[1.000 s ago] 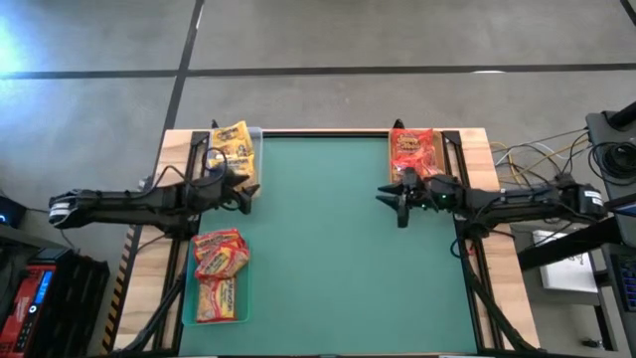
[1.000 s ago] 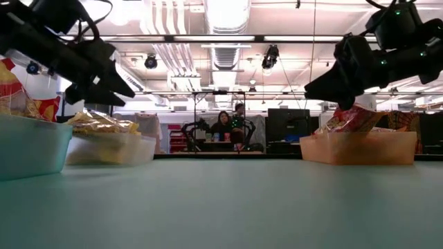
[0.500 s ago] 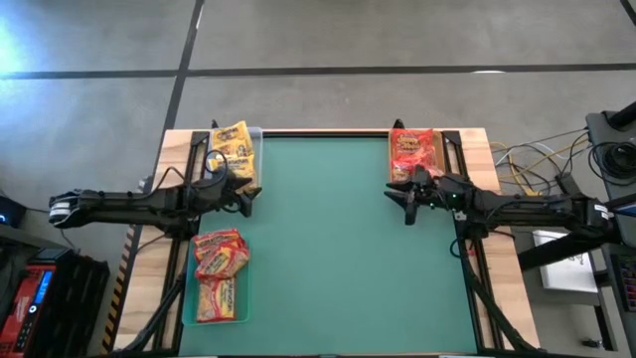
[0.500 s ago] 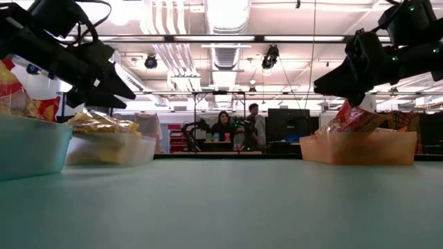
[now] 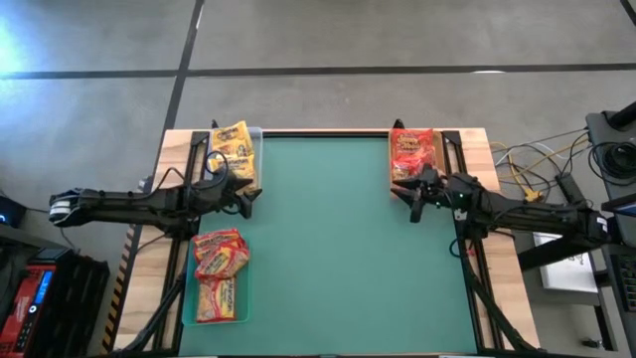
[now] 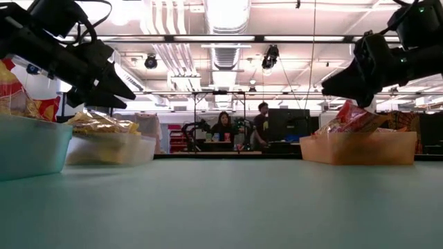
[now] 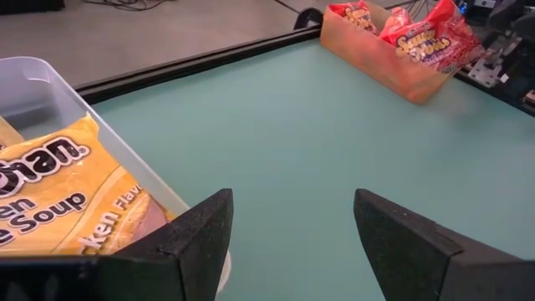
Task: Sort Maruchan noodles
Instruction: Return to Home Position
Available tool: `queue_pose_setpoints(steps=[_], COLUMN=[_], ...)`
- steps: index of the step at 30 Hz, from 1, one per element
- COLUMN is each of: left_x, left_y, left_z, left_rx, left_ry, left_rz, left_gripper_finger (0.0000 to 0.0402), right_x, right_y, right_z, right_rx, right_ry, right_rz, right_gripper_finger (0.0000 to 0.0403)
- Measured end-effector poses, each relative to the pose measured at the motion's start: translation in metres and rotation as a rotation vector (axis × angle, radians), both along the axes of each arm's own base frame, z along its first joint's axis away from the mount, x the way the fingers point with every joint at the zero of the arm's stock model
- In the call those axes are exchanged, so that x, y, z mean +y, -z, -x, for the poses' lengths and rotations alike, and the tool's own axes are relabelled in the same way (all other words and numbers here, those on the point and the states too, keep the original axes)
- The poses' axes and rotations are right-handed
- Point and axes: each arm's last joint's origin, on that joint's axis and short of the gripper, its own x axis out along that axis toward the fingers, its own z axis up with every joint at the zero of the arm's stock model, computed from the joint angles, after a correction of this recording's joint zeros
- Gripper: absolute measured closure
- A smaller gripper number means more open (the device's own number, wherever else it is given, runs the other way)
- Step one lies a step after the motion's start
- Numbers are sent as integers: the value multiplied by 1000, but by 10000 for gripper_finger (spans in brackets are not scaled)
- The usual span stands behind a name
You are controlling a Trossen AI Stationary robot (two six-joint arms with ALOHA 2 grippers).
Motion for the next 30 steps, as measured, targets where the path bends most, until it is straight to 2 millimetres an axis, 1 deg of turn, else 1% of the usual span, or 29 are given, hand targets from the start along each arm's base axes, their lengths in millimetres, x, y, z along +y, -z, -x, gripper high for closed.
queue_pose_setpoints(steps=[5, 13, 16, 21, 23, 30], left_x=[-1, -5, -7, -12, -13, -18], left_y=[0, 4, 3, 5, 8, 23], left_z=[0, -1, -2, -4, -4, -1], left_rx=[1, -2, -9, -82, -118, -159], left_ry=[5, 38, 62, 109, 125, 154], left_rz=[-1, -2, -26, -84, -98, -104], left_gripper_finger=[169, 169, 169, 169, 169, 169], right_x=[1, 4, 5, 5, 5, 5], right_y=[2, 11, 11, 12, 12, 12], right_z=[4, 12, 14, 14, 14, 14], right_rx=[-24, -102, -112, -108, -108, -109], right_ry=[0, 4, 3, 4, 4, 5], right_rz=[7, -9, -11, -12, -14, -25], right_gripper_finger=[271, 271, 271, 271, 271, 271])
